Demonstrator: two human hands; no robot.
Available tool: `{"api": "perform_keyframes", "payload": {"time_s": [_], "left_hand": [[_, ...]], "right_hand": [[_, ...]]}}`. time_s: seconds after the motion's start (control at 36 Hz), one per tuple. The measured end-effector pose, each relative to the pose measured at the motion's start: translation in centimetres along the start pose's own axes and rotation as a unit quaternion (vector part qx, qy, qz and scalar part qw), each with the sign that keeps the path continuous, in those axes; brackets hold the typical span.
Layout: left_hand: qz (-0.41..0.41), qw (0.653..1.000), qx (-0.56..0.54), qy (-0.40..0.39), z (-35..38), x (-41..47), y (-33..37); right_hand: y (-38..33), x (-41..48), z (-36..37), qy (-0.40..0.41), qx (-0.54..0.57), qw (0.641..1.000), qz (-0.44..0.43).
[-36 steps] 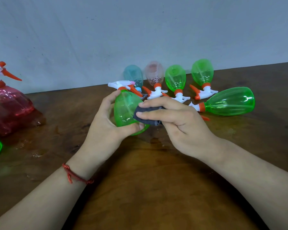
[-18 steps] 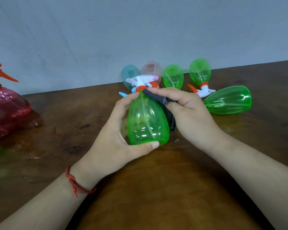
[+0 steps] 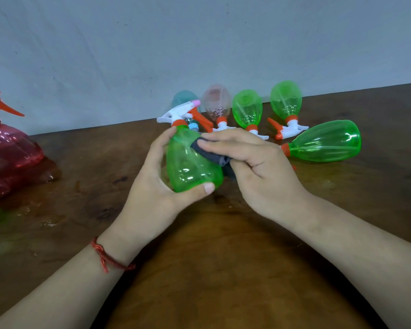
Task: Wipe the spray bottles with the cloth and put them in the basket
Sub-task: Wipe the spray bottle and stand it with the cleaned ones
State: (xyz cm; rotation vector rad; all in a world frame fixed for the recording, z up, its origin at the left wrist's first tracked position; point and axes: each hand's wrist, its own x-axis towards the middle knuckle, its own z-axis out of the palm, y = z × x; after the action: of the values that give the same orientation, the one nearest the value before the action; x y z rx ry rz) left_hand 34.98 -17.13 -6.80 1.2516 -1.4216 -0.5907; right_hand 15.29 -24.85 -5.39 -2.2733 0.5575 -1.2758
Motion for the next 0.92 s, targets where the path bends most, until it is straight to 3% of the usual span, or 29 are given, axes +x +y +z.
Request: {"api": "perform_keyframes", "payload": {"time_s": [0.17,0.42,0.61,0.75,0.92], "left_hand": [[-0.027,0.997,-0.036,0.067,-0.6,0.6,0.6],[-0.05,0.995,-0.067,0.053,-0.5,0.6,0.7],[-0.002,0.998,-0.046,-0.03,-0.1,-0.5,1.3],[0.021,0.996,-0.066,-0.055,0.3,-1.0,1.8],[0.038,0.997,-0.04,-0.044,0.7,-0.9,1.4]], "right_hand": [[-0.7,-0.4,-0.1,-0.043,-0.028,0.998,-0.038],[-0.6,-0.5,-0.1,-0.059,-0.037,0.996,-0.062],[-0.1,0.2,0.0,0.009,0.051,0.997,0.057],[-0.5,0.7,-0.2,0.02,0.17,0.974,0.148],[-0.4,0.5,0.0,0.033,0.166,0.974,0.148]]}}
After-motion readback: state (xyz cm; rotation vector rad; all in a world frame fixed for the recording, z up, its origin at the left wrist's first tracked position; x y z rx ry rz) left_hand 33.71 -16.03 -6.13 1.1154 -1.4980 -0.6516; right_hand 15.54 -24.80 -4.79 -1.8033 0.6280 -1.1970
